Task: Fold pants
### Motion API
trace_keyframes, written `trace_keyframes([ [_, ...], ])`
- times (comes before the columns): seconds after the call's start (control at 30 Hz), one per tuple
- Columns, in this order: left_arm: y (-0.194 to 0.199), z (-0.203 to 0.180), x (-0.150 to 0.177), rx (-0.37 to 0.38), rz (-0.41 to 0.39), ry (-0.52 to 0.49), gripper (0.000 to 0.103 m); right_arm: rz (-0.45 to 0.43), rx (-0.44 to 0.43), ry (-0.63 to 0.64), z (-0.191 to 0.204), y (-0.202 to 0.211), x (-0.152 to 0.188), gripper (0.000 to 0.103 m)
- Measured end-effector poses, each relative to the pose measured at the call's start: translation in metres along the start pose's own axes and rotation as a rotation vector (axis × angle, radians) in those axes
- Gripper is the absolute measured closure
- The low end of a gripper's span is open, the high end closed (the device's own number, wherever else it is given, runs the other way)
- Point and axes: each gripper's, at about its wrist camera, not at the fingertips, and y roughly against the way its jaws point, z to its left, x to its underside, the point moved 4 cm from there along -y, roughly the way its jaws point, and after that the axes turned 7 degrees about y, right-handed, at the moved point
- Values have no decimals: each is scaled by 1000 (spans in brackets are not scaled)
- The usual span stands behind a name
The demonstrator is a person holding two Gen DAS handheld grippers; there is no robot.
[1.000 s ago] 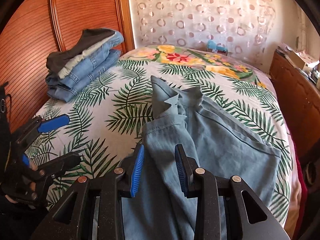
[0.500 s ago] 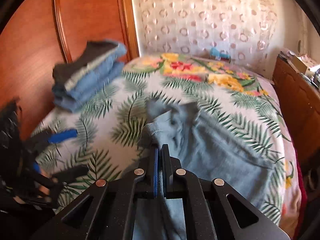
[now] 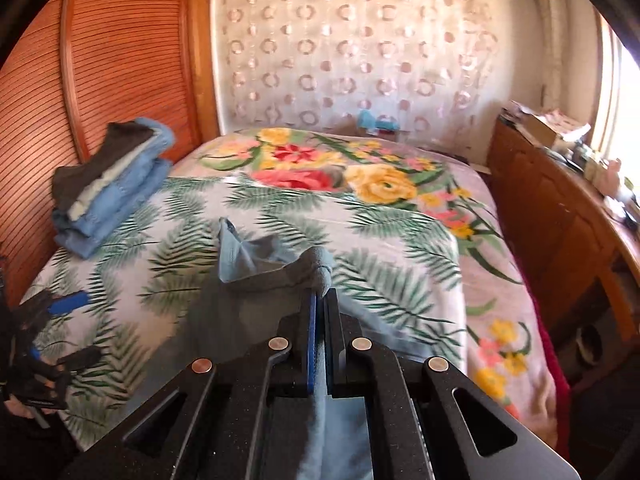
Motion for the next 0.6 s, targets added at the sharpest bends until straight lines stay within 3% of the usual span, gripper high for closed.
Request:
trace_keyframes([
  [0.3,-1,1,1,-3,8,-5,20,58,60,-123,-31,-26,13,100],
  [0.4,-2,0,0,-4,12,-7,20,62,51,-185,-38,-32,13,90],
  [0.6,-3,0,1,-8,26,-19,20,85,48,-181,-36,-42,14,78],
])
